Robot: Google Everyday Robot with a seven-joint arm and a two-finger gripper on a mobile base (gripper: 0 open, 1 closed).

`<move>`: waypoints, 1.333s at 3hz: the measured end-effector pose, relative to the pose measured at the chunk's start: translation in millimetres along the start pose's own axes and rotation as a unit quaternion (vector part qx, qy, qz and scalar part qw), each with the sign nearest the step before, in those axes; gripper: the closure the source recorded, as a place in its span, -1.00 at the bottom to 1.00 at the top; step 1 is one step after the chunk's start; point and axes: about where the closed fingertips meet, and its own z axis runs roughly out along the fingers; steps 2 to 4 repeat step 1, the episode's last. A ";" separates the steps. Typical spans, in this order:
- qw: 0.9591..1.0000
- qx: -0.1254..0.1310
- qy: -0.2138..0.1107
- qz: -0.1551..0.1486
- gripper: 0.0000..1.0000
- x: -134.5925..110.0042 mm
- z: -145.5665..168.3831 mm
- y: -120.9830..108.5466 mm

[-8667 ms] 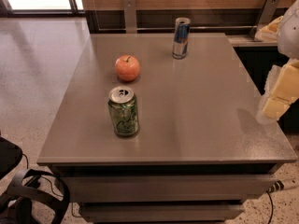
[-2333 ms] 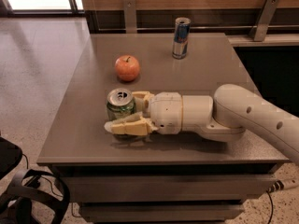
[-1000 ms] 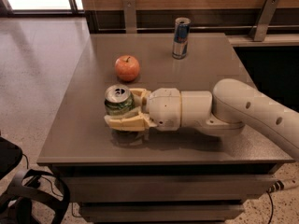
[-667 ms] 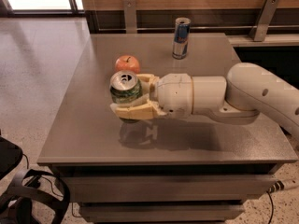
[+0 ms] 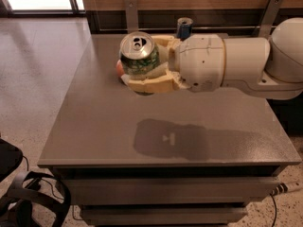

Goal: Pick green can

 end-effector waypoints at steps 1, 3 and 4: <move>1.000 0.001 0.000 -0.004 1.00 -4.1 -0.6 -1.5; 1.000 0.001 0.000 -0.004 1.00 -4.1 -0.6 -1.5; 1.000 0.001 0.000 -0.004 1.00 -4.1 -0.6 -1.5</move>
Offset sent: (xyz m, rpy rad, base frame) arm 0.0000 0.0000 0.0000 0.0000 0.0000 0.0000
